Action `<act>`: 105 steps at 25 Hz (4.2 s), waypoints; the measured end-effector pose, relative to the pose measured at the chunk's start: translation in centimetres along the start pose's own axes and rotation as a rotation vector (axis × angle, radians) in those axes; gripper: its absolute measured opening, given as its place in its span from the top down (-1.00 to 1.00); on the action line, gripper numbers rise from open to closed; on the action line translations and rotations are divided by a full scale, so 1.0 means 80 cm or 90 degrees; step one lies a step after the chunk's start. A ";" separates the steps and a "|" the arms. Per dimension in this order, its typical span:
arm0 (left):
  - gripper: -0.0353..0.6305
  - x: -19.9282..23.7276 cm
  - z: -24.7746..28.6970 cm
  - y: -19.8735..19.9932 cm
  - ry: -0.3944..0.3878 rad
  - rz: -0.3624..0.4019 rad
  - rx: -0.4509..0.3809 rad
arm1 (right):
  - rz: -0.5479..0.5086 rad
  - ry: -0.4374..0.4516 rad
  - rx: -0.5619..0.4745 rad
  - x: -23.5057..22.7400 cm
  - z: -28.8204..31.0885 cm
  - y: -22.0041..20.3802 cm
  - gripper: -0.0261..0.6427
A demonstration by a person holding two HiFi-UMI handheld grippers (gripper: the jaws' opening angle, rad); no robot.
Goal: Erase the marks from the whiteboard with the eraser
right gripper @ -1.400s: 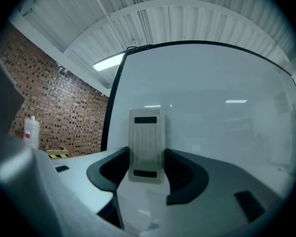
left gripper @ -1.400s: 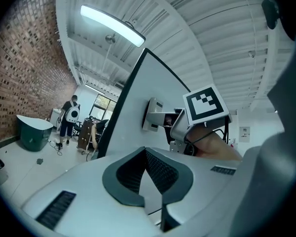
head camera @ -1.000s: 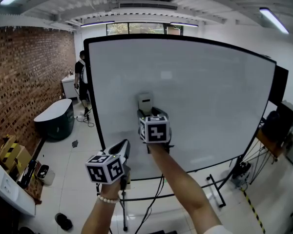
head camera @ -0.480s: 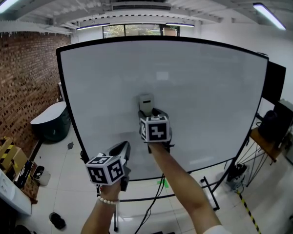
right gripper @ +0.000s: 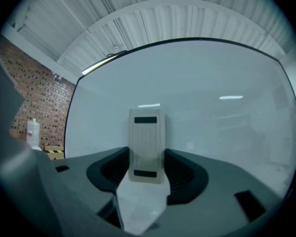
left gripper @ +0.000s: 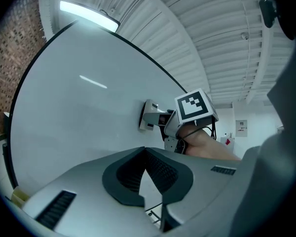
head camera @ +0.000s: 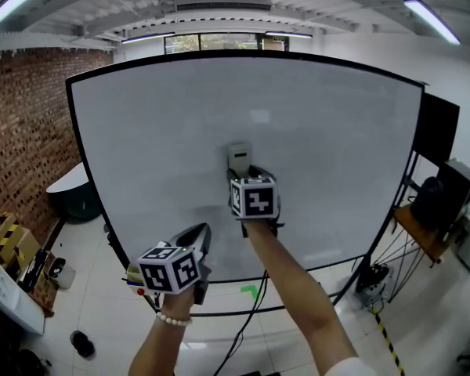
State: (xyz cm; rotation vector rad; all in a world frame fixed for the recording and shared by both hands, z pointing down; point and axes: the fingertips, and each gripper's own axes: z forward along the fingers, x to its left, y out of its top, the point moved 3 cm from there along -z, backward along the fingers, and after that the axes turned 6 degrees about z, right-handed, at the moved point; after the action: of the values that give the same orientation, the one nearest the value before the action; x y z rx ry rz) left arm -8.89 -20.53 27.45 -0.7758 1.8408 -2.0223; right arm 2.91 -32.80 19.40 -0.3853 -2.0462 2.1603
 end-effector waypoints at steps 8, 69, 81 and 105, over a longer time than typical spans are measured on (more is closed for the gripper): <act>0.93 -0.035 0.045 -0.013 0.023 -0.001 0.010 | 0.012 -0.004 -0.003 -0.083 -0.018 0.010 0.17; 0.93 -0.512 0.492 -0.098 -0.191 0.020 0.029 | 0.017 -0.176 -0.027 -0.834 -0.225 0.039 0.17; 0.93 -0.509 0.502 -0.124 -0.202 0.014 0.040 | -0.005 -0.188 -0.028 -0.865 -0.224 -0.021 0.17; 0.93 -0.454 0.469 -0.137 -0.187 0.011 0.050 | 0.027 -0.151 -0.013 -0.770 -0.193 -0.077 0.17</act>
State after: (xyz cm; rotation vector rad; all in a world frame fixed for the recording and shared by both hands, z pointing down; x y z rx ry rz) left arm 43.39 -29.67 32.61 -0.9720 1.5892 -1.8439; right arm 65.74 -34.54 30.34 -0.1817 -2.1998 2.3105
